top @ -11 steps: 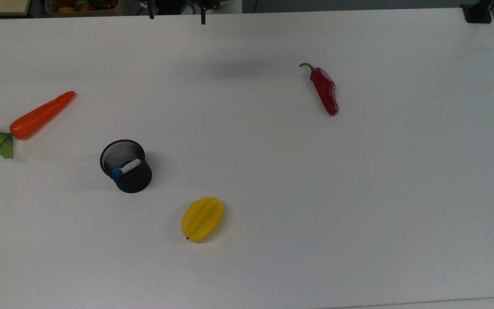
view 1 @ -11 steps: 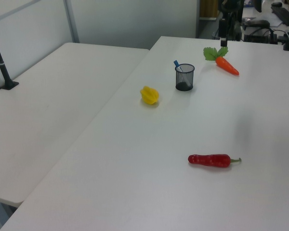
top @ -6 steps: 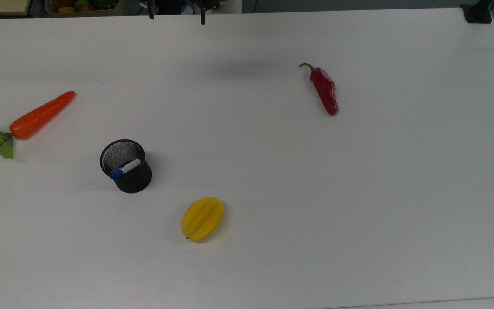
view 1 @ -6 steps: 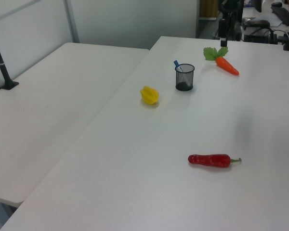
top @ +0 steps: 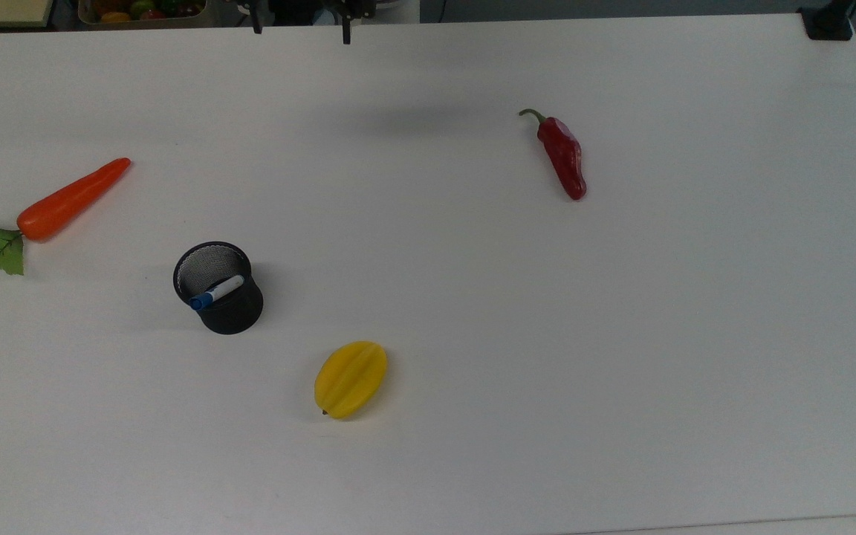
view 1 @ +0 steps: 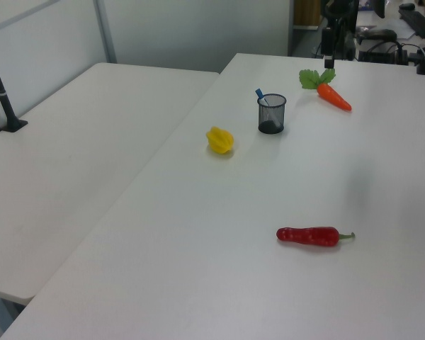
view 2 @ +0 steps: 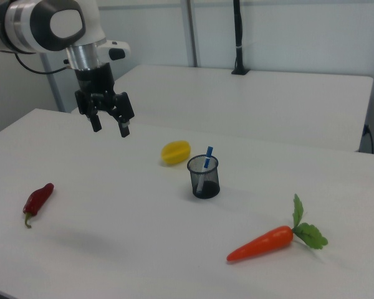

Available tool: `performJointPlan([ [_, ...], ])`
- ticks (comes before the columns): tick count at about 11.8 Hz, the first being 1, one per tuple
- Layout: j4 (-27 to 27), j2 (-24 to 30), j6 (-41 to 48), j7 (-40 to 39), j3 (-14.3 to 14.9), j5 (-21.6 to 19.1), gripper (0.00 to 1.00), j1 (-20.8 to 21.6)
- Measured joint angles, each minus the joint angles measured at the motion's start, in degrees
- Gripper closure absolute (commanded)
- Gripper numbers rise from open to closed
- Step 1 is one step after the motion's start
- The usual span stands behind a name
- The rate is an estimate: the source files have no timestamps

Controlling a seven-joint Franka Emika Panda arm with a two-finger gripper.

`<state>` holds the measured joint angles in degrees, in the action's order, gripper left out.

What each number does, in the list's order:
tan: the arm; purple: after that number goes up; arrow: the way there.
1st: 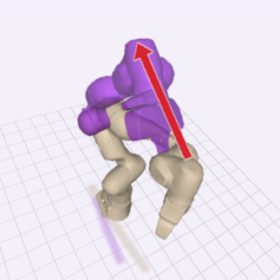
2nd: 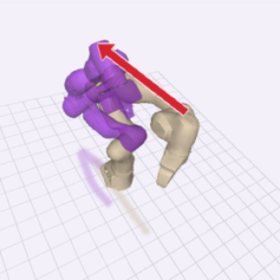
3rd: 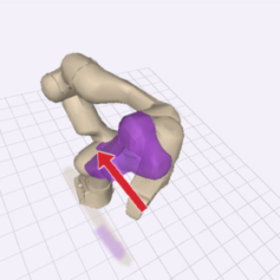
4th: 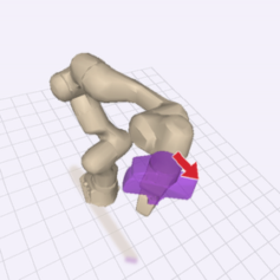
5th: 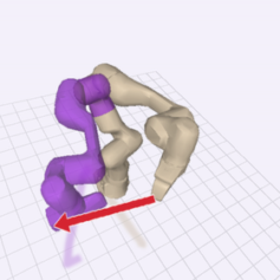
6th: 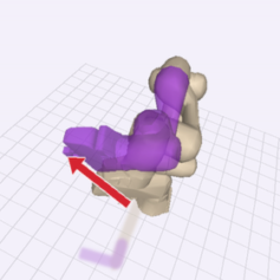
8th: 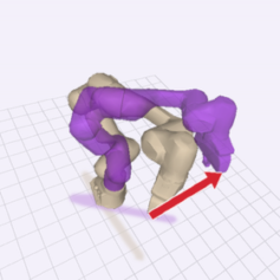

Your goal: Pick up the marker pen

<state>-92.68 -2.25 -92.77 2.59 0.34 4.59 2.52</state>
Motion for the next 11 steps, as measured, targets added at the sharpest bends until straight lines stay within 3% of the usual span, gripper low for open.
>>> performJointPlan([
  [3, 2.1, -2.5, -3.7, 0.0, 0.0, 0.0, 0.00, -2.1],
  [11, 2.7, -13.1, -31.8, 0.0, 0.1, 0.0, 0.00, -8.0],
])
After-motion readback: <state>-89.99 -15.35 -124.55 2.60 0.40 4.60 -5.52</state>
